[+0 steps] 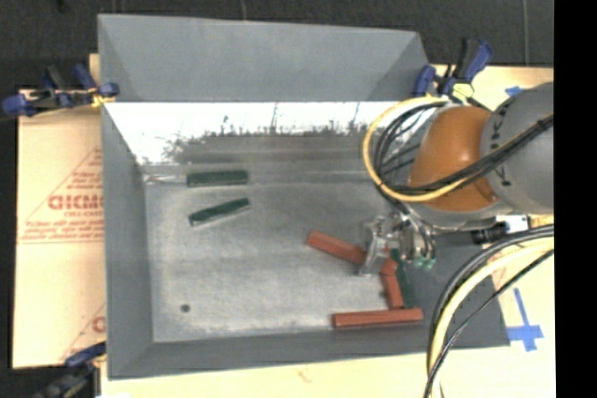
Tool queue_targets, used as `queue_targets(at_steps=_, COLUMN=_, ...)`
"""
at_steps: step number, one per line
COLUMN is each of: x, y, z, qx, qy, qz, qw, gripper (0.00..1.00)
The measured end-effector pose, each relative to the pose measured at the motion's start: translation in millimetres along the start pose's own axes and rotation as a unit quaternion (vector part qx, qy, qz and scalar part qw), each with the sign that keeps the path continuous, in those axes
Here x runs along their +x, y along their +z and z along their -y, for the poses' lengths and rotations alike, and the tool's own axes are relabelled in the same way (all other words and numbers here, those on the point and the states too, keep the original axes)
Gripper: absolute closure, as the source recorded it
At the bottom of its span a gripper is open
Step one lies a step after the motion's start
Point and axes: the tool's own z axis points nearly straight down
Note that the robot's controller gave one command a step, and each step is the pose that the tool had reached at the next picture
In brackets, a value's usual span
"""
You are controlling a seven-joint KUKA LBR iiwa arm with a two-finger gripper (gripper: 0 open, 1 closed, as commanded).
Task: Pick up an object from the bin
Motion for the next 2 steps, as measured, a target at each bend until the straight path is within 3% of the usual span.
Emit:
queue_targets(at_steps=1, x=0.0, y=0.0, z=0.0, qx=0.0, qy=0.0, qz=0.0, qw=1.0, gripper=1.0)
queue_targets(at_steps=2, x=-9.3, y=-128.5, z=-1.9, qx=0.001, qy=0.003, qz=-0.0037, qw=1.0, gripper=1.0)
